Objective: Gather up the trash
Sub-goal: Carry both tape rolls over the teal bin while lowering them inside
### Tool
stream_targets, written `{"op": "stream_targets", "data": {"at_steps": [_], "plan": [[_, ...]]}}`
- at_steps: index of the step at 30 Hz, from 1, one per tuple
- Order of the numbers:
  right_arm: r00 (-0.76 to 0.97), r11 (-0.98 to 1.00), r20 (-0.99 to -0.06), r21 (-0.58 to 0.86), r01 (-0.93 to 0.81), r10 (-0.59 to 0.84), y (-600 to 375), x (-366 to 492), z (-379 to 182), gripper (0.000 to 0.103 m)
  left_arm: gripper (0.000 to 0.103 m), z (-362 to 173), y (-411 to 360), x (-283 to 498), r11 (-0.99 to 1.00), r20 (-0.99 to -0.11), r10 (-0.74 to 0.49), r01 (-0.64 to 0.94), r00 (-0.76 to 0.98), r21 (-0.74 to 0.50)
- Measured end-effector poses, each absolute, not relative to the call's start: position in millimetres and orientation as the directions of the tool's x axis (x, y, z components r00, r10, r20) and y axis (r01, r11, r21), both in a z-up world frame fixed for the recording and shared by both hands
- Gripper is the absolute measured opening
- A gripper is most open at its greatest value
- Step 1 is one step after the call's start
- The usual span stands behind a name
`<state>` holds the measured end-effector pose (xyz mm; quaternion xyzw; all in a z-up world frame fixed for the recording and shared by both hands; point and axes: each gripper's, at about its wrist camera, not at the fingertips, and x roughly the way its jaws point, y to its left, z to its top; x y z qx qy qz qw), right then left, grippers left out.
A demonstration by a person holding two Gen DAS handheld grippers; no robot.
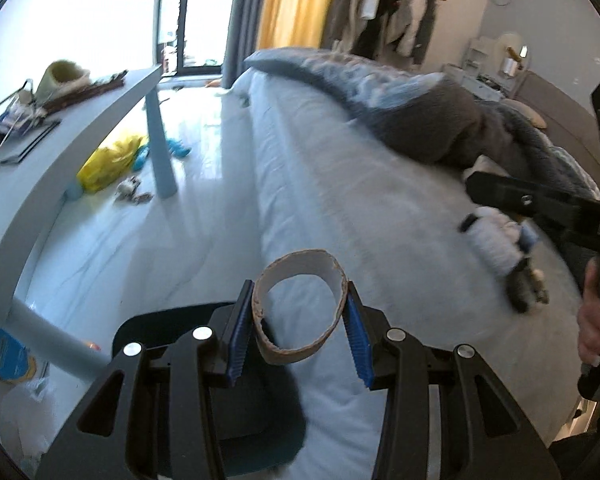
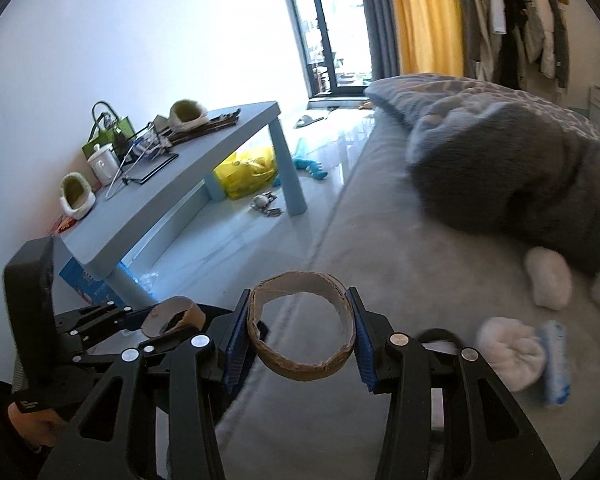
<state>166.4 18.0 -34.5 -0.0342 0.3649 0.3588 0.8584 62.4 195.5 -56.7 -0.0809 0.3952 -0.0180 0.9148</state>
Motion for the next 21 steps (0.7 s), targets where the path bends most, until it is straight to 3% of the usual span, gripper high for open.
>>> {"op": "stream_targets", "data": {"at_steps": [11,21], "plan": [[0.415,0.707,-0.679,0.220,-0.672,0.606,76,159,-52,0.046,0.046,-108,261,55,0.977,-0.806,-0.016,-0.161,0.592,-0.138],[0.349,0.673,-0.707,0.240,-0.700,0.615,126,152,-66,0.046,0.046,-164,291,48,0.964,-0.897,-0.050,-0.212,0.439,-0.158]]}}
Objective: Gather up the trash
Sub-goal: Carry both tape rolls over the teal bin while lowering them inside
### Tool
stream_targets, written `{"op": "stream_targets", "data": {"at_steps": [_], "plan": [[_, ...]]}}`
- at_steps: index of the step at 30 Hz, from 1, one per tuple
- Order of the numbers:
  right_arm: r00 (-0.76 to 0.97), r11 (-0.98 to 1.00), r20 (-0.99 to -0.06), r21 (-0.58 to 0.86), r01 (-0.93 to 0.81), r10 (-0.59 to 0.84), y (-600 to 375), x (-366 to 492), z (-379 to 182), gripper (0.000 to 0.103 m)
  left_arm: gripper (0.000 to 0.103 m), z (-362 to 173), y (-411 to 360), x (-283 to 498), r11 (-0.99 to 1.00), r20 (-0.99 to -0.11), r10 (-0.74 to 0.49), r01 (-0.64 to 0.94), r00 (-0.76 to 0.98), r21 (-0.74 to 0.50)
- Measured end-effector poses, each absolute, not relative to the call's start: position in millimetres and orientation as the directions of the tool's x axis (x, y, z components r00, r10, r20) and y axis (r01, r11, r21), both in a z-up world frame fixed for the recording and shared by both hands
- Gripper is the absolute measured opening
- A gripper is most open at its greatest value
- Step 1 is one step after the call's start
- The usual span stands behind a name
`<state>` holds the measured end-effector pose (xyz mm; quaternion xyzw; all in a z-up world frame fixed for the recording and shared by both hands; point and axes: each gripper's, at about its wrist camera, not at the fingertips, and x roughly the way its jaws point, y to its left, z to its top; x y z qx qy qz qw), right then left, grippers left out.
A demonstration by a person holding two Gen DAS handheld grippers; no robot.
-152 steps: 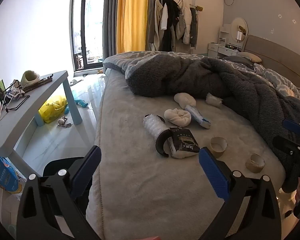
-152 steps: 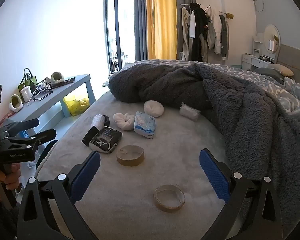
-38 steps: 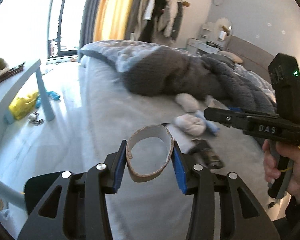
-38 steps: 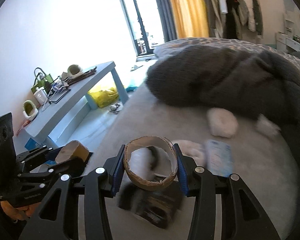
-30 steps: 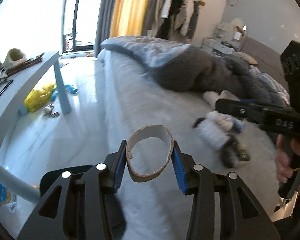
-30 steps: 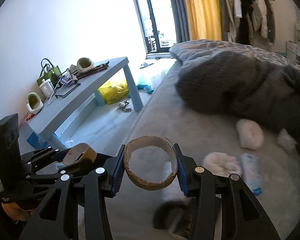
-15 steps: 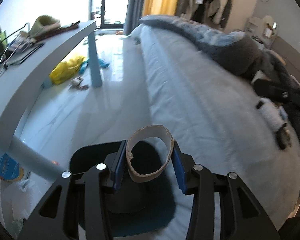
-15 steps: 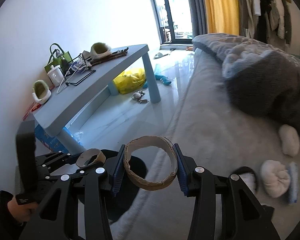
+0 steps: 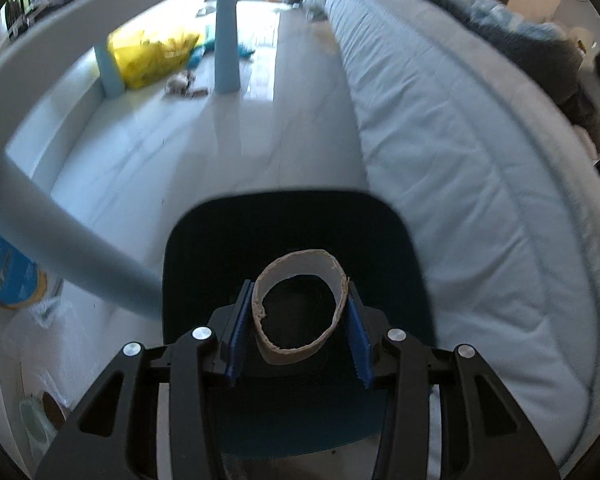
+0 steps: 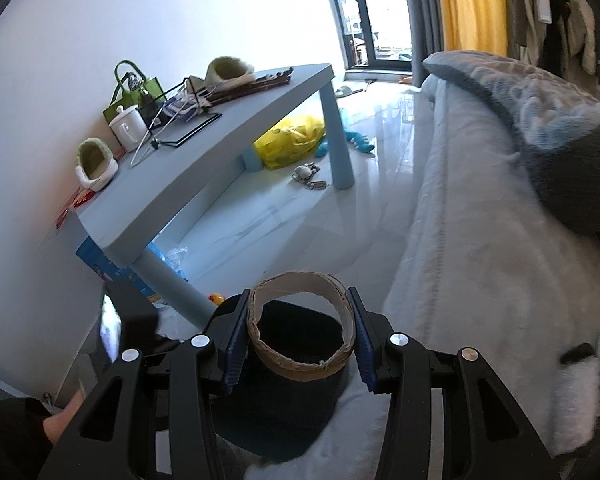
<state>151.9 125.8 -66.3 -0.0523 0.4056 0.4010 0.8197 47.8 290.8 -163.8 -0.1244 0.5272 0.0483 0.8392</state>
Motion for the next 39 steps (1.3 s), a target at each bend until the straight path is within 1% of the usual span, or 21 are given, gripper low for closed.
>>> {"op": "stream_targets", "data": {"at_steps": [5,10,15,20,25,27,30,31,35,39], "plan": [[0.317,0.658,-0.717,0.256,-0.709,0.621,147,149,-74,0.046,0.047,-189,300,39,0.959,-0.928,-0.061,-0.236,0.367,-0.157],[0.285,0.648,-0.739,0.259,-0.716,0.611,166,146,-86,0.046,0.049,-201,307,33,0.956,-0.936,-0.077,-0.243,0.343,-0.167],[0.262,0.650,-0.761,0.261,-0.713,0.593,176,148,-100,0.046,0.062,-199,311,28,0.956,-0.934,-0.089,-0.232,0.346,-0.177],[0.251,0.661,-0.783,0.255,-0.706,0.569,186,150,-112,0.046,0.062,-186,319,24,0.955,-0.916,-0.090,-0.228,0.392,-0.191],[0.233,0.671,-0.810,0.245,-0.700,0.538,199,150,-129,0.046,0.057,-168,333,19,0.948,-0.894,-0.073,-0.247,0.442,-0.200],[0.219,0.676,-0.823,0.246,-0.694,0.524,205,151,-139,0.046,0.053,-160,338,18,0.943,-0.883,-0.071,-0.257,0.464,-0.210],[0.196,0.683,-0.846,0.241,-0.689,0.496,212,151,-155,0.046,0.050,-146,344,17,0.941,-0.865,-0.061,-0.260,0.499,-0.216],[0.190,0.686,-0.852,0.240,-0.687,0.488,214,151,-159,0.046,0.047,-141,345,17,0.942,-0.858,-0.056,-0.258,0.511,-0.215],[0.165,0.694,-0.874,0.233,-0.682,0.456,220,151,-176,0.046,0.041,-118,345,15,0.950,-0.827,-0.026,-0.244,0.561,-0.195],[0.135,0.697,-0.895,0.229,-0.679,0.426,227,147,-192,0.046,0.040,-99,341,14,0.964,-0.809,0.030,-0.231,0.588,-0.133]]}}
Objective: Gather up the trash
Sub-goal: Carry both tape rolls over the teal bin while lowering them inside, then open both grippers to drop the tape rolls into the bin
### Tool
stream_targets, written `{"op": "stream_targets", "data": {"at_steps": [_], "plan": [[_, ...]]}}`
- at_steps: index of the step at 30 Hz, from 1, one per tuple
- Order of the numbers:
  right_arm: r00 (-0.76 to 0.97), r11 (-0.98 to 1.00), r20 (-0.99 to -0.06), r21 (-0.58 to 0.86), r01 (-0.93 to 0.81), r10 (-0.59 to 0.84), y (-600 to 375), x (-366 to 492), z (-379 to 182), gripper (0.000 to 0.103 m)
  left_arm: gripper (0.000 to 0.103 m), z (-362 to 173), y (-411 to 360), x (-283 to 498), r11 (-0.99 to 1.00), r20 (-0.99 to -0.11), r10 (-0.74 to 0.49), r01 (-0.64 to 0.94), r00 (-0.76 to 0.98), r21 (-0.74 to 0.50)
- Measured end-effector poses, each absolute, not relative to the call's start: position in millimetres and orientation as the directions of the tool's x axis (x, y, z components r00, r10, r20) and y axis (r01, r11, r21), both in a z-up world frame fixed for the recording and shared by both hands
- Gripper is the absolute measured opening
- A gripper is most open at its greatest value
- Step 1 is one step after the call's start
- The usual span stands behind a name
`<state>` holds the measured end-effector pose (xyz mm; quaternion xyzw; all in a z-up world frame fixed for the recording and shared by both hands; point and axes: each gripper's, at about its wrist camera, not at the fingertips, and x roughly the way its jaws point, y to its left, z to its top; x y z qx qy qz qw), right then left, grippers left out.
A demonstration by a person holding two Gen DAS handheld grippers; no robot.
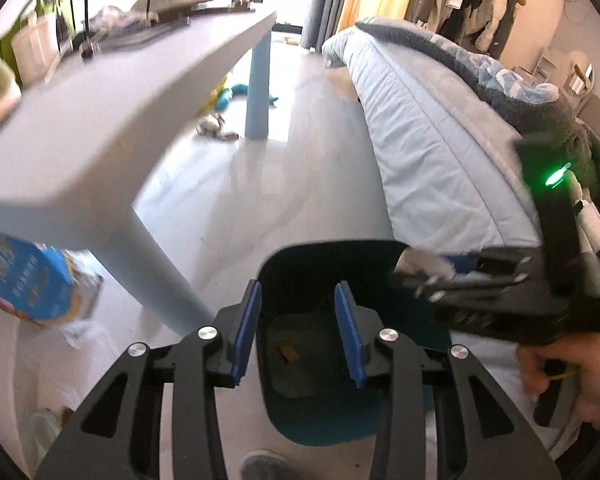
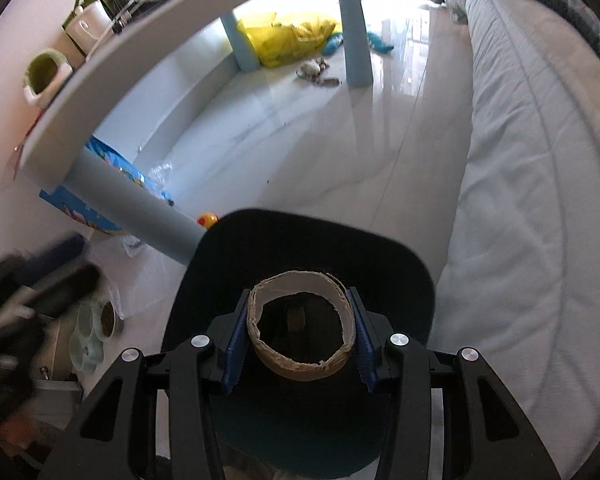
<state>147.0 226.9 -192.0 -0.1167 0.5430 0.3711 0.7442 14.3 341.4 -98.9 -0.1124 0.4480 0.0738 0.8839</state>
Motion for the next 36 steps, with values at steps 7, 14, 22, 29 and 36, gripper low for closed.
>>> {"op": "stream_targets", "data": {"at_steps": [7,14,22,29,36], "plan": [[0.090,0.702,-0.921,0.223,-0.677,0.379,236,138,-221,0.046,0.040,-74,340,10,0.969,-0.777,0.080,-0.231,0.624,-0.086],[0.061,0.704,-0.942,0.203,-0.680,0.330,241,130,-241,0.046,0.040,-57,336,8,0.971,-0.776,0.090,-0.230,0.624,-0.072],[0.060,0.703,-0.958,0.163,-0.692,0.280,244,125,-248,0.047,0.053,-30,331,0,0.973,-0.726,0.047,-0.195,0.686,-0.122],[0.083,0.696,-0.953,0.151,-0.702,0.290,245,121,-237,0.063,0.067,-6,326,-2,0.970,-0.672,0.064,-0.204,0.738,-0.131],[0.103,0.672,-0.932,0.170,-0.721,0.347,237,114,-207,0.064,0.070,22,322,-7,0.971,-0.587,0.078,-0.196,0.806,-0.140]]}}
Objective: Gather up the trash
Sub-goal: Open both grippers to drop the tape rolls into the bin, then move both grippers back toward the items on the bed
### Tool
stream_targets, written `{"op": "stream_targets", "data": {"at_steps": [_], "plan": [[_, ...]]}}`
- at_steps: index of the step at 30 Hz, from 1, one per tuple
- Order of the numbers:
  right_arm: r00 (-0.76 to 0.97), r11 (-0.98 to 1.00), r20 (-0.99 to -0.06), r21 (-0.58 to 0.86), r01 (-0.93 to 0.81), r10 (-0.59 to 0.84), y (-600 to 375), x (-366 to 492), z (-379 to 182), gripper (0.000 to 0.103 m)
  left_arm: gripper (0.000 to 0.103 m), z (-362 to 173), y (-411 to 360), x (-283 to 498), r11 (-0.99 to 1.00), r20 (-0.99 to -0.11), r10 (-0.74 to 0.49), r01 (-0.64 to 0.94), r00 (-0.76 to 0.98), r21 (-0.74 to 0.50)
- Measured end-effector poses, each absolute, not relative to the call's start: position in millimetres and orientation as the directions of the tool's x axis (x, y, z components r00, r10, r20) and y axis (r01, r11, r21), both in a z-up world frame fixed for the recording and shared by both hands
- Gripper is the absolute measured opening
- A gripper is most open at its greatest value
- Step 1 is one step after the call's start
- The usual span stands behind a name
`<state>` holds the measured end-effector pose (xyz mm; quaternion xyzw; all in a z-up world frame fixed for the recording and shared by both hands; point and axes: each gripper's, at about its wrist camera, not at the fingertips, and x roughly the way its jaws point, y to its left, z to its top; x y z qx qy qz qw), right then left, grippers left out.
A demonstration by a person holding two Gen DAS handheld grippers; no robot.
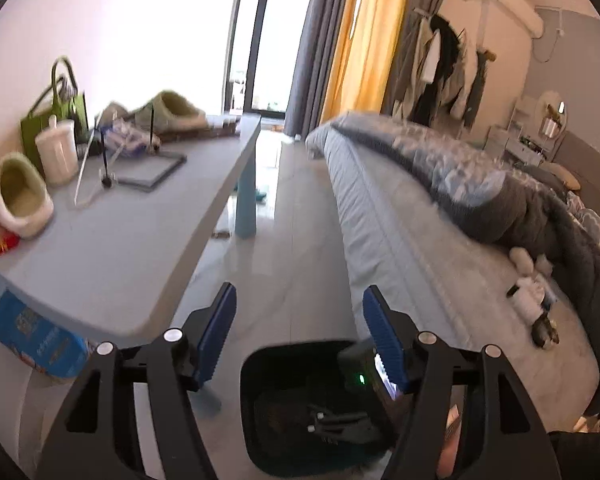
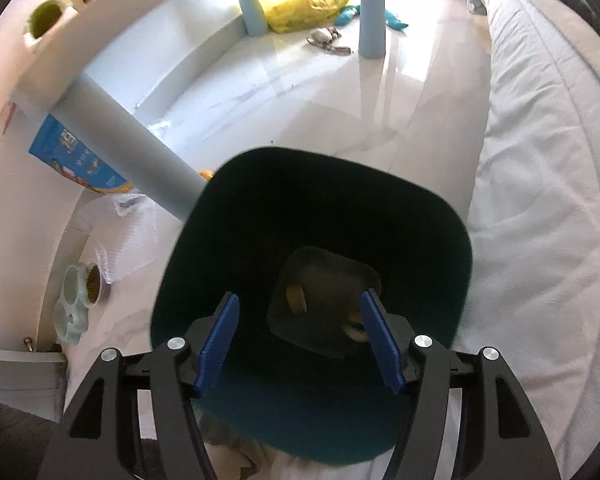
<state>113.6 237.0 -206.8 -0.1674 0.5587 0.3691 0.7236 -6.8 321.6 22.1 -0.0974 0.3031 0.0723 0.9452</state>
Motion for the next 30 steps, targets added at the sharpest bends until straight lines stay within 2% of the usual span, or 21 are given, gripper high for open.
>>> {"op": "stream_targets", "data": {"at_steps": [4,8,15,21,30], "plan": [[0.113,0.659,-0.915,0.188,-0.728,0.386,228,110,-188,0.065,0.074,40,317,-8,0.973,-0.528,0.118,-0.205,0.841,-0.109],[0.180,0.648,-0.887,0.160,-0.745,0.426,210,107,-160,0.071,0.076,45,312,-4,0.973,-0.518,0.133,-0.211,0.845,-0.094],[0.268,0.655,-0.826,0.153,-0.740,0.496,169,114,-118,0.073,0.083,52,292,6,0.971,-0.487,0.083,-0.180,0.870,-0.156],[0.336,0.677,-0.777,0.152,-0.720,0.533,126,121,-89,0.075,0.085,54,266,20,0.975,-0.484,0.051,-0.149,0.874,-0.165],[0.473,0.751,-0.729,0.086,-0.655,0.496,55,135,-63,0.078,0.086,42,226,41,0.978,-0.517,-0.013,-0.097,0.856,-0.184]]}}
